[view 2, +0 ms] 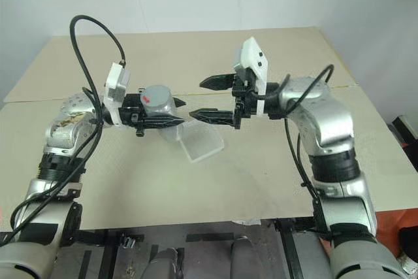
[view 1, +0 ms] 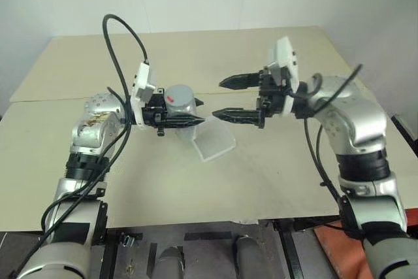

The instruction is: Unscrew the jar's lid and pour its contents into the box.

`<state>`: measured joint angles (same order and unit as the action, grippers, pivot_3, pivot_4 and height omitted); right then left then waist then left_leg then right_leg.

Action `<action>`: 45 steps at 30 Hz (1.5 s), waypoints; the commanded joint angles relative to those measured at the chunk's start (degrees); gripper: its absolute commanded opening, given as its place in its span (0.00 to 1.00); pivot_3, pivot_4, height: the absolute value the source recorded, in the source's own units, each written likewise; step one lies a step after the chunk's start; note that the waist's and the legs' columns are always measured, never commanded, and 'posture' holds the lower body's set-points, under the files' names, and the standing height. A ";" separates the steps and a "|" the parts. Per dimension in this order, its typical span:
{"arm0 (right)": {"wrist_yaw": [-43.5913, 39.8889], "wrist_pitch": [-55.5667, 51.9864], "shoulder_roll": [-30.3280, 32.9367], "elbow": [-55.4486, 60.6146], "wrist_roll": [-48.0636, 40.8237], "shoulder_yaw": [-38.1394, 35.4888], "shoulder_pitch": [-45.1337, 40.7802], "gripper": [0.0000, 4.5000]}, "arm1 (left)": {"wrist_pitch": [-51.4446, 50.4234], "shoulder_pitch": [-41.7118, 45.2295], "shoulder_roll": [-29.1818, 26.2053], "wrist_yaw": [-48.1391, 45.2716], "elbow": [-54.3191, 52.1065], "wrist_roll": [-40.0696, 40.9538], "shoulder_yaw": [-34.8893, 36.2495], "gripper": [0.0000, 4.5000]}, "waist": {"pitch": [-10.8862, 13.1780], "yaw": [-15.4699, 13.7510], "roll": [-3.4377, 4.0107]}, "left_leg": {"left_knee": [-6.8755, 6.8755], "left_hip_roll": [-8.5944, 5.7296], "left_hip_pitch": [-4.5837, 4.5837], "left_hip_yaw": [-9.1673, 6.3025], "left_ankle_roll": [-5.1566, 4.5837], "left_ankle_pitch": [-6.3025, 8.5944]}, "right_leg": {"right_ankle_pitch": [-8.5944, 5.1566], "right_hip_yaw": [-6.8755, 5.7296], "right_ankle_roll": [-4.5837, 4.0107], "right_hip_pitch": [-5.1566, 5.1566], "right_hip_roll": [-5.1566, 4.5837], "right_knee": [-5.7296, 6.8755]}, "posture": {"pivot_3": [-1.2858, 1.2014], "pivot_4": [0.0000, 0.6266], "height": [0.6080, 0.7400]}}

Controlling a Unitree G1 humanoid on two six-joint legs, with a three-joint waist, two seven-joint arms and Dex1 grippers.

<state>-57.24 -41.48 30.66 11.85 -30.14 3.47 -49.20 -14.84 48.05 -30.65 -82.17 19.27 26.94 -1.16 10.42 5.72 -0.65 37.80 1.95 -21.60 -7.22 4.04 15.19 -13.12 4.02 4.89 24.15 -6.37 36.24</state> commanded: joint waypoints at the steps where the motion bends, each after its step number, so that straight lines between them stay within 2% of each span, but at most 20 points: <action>1: 8.18 -6.64 -2.22 8.43 -2.71 -1.23 -0.69 0.99 | 1.22 2.07 0.59 -1.08 0.28 -0.07 0.03 0.44 | 0.00 0.06 0.00 | 0.00 0.00 0.00 0.00 0.00 0.00 | 0.00 0.00 0.00 0.00 0.00 0.01 | 0.52 0.24 1.00; 6: 20.53 -14.68 -7.40 10.58 -0.26 1.19 -3.86 0.99 | 1.48 3.25 1.66 -1.23 1.40 -0.75 -0.45 0.44 | 0.00 -0.11 0.00 | 0.01 -0.01 -0.02 0.00 0.00 0.00 | 0.00 0.00 0.00 -0.01 -0.01 0.07 | 0.52 0.24 1.00; 11: 25.16 -16.50 -10.00 11.40 0.17 2.52 -4.57 0.99 | 1.30 3.58 1.92 -1.74 1.57 -0.97 -0.60 0.44 | 0.00 -0.13 0.00 | 0.00 -0.01 -0.06 -0.02 0.01 0.00 | 0.00 -0.01 0.00 0.01 -0.01 0.05 | 0.52 0.24 1.00; 22: 27.34 -15.76 -13.87 10.34 0.21 5.53 -6.14 0.99 | 1.38 4.12 1.96 -2.28 1.93 -1.20 -0.51 0.44 | 0.00 -0.05 0.01 | 0.00 -0.01 -0.03 -0.03 0.00 0.00 | 0.00 -0.01 0.00 0.01 -0.01 0.07 | 0.52 0.24 1.00; 31: 27.70 -13.17 -14.28 5.93 2.20 4.64 -7.31 0.99 | 1.08 3.48 1.52 -2.61 0.87 -1.07 -0.16 0.44 | 0.00 -0.04 0.01 | 0.00 -0.01 -0.04 -0.04 0.00 0.00 | 0.00 -0.01 0.00 0.01 -0.01 0.05 | 0.52 0.24 1.00; 45: 25.19 -10.92 -6.76 4.42 2.99 0.63 -4.78 0.99 | 0.12 1.73 -0.97 -3.89 -0.79 -0.14 0.89 0.44 | 0.00 -0.03 0.01 | 0.00 -0.01 -0.04 -0.04 -0.01 0.00 | 0.00 -0.01 0.00 0.01 -0.01 0.05 | 0.52 0.24 1.00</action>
<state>-33.85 -53.85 21.28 17.30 -29.45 9.85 -54.07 -15.19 50.37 -29.76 -83.93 21.08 25.29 -2.24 10.42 5.69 -0.65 37.80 1.94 -21.64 -7.25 4.02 15.19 -13.12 4.01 4.89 24.17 -6.37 36.29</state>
